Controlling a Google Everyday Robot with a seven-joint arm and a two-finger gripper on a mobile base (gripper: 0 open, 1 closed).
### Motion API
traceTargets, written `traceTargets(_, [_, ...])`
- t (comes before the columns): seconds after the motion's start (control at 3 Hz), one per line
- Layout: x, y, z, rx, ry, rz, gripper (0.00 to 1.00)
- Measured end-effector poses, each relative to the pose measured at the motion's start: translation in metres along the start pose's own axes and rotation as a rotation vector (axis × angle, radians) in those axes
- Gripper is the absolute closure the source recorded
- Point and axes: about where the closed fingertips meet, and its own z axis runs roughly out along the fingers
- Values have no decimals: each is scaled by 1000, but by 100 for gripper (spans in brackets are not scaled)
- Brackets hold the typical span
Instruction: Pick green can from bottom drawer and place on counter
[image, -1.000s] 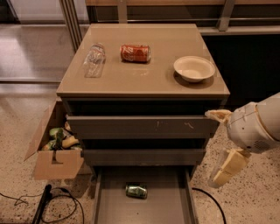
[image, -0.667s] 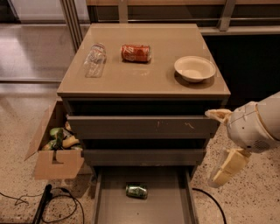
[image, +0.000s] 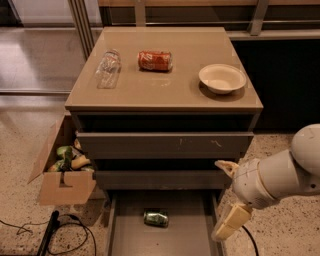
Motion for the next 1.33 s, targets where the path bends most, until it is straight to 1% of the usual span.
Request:
traceTargets(0.33, [33, 3, 44, 12, -33, 52, 0])
traceTargets(0.67, [72, -13, 115, -13, -73, 94, 0])
traceTargets(1.0, [71, -13, 113, -10, -72, 92, 0])
traceTargets(1.33, [72, -13, 128, -20, -53, 96, 0])
